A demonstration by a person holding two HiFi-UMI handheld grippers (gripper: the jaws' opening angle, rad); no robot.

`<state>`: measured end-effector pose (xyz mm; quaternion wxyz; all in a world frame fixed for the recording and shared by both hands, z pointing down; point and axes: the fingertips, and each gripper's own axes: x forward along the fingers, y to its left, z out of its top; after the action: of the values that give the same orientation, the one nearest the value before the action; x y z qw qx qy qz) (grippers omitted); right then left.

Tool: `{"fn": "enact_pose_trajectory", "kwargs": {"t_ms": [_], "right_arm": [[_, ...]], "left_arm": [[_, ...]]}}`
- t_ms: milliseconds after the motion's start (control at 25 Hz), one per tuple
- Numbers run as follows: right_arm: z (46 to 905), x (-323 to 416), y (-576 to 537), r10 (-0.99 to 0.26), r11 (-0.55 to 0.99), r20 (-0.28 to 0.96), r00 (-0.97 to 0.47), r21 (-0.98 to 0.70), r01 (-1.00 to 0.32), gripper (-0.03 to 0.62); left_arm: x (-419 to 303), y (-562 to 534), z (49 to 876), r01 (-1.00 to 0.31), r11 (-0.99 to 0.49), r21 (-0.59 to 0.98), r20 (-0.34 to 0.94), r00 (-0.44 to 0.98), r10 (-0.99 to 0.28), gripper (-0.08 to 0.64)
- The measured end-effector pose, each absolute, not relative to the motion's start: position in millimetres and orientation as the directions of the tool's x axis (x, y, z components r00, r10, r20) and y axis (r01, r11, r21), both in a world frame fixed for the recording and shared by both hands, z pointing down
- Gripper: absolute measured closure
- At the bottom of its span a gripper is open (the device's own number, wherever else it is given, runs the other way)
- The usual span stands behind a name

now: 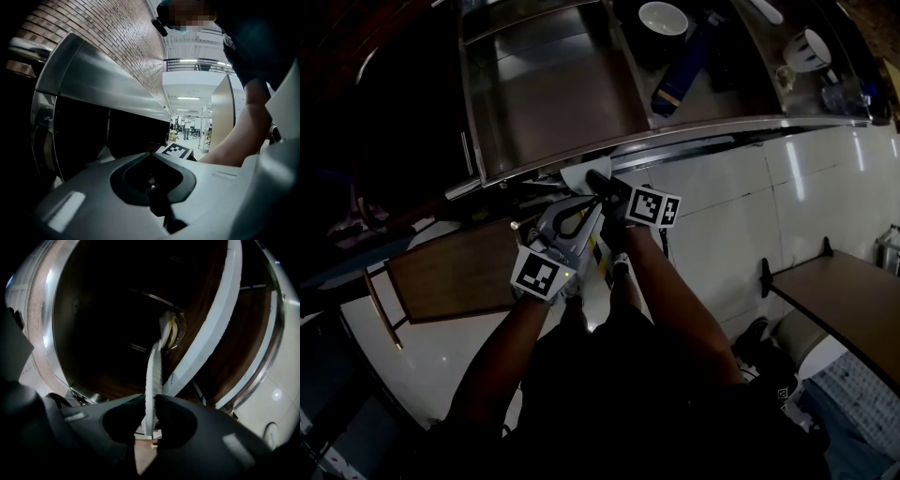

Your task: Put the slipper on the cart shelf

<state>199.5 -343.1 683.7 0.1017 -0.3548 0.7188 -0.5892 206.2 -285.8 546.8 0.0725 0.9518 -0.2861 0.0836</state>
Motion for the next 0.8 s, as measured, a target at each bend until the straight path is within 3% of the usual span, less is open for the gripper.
{"fn": "enact_pose_trajectory", "kwargs": {"t_ms": [240, 600, 800], "right_arm": [[684.3, 200.6, -354.5, -0.657, 0.05, 0.264, -0.706, -0.919, -0.391, 0.509], [692.8, 214.1, -362.3, -0.708, -0.022, 0.337, -0.62, -0.888, -0.459, 0.262], [685.4, 233.5, -341.4, -0.726, -0.014, 0.368, -0.581, -0.853, -0.522, 0.245]], "left_arm": [[202.7, -279.7, 547.1, -0.564, -0.819, 0.107, 0.2, 0.819, -0.538, 0.555], [192.6, -276.0, 545.1, -0.577, -0.809, 0.109, 0.204, 0.81, -0.55, 0.555], [190.8, -273.1, 539.2, -0.576, -0.809, 0.114, 0.191, 0.812, -0.551, 0.555]]}}
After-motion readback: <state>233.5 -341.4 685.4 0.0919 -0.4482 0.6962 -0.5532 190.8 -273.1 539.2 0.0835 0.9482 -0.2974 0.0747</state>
